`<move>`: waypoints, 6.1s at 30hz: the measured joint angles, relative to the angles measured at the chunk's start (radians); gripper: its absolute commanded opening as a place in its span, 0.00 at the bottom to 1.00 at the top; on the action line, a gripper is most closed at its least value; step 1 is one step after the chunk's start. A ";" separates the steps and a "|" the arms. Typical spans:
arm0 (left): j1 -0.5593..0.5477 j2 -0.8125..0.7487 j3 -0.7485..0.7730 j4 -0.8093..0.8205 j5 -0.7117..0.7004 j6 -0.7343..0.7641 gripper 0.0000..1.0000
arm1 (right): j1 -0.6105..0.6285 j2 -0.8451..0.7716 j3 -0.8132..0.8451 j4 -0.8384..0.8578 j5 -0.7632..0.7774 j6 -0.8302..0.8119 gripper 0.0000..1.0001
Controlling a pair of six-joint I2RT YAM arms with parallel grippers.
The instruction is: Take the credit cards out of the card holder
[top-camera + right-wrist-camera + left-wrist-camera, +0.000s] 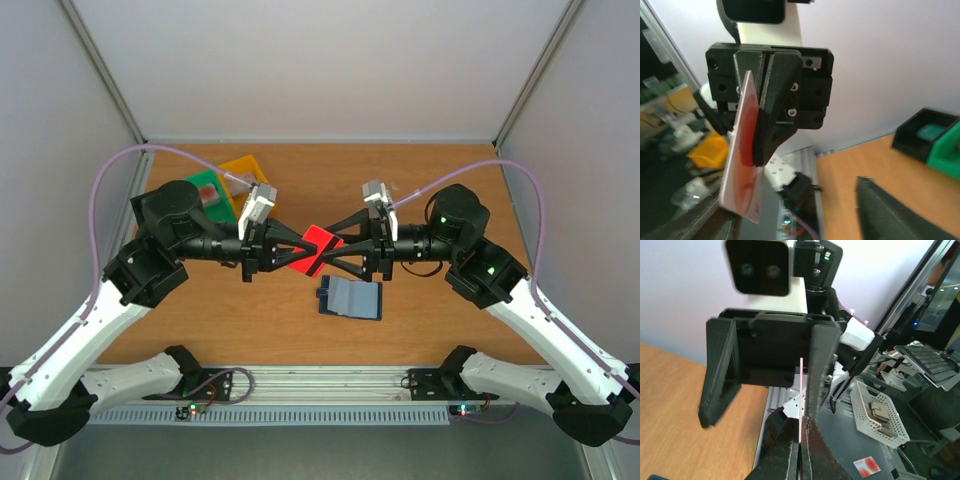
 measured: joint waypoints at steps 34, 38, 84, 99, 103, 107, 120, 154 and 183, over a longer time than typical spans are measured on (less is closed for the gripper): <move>0.006 0.042 0.087 -0.393 0.006 0.383 0.10 | 0.009 0.144 0.271 -0.591 -0.076 -0.318 0.01; 0.006 0.049 0.086 -0.390 0.005 0.369 0.00 | 0.012 0.143 0.271 -0.597 -0.077 -0.320 0.01; 0.734 0.946 0.245 -0.140 -1.106 1.543 0.00 | -0.074 0.097 0.061 -0.520 0.403 -0.254 0.98; 0.742 0.953 0.133 0.010 -1.127 1.575 0.00 | -0.084 0.124 0.061 -0.528 0.401 -0.277 0.98; 0.742 0.972 0.121 0.059 -1.143 1.590 0.01 | -0.085 0.125 0.061 -0.531 0.399 -0.277 0.98; 0.742 1.013 0.119 0.067 -1.147 1.596 0.22 | -0.085 0.125 0.061 -0.545 0.397 -0.280 0.99; 0.742 1.004 0.126 -0.013 -1.094 1.560 0.73 | -0.085 0.125 0.061 -0.565 0.384 -0.280 0.99; 0.279 0.637 -0.281 -0.511 -0.020 0.265 0.99 | -0.121 0.632 -0.284 -0.560 0.639 0.328 0.40; 0.121 0.903 -0.293 0.020 0.065 -0.353 0.00 | -0.111 0.552 -0.288 -0.435 0.473 0.265 0.19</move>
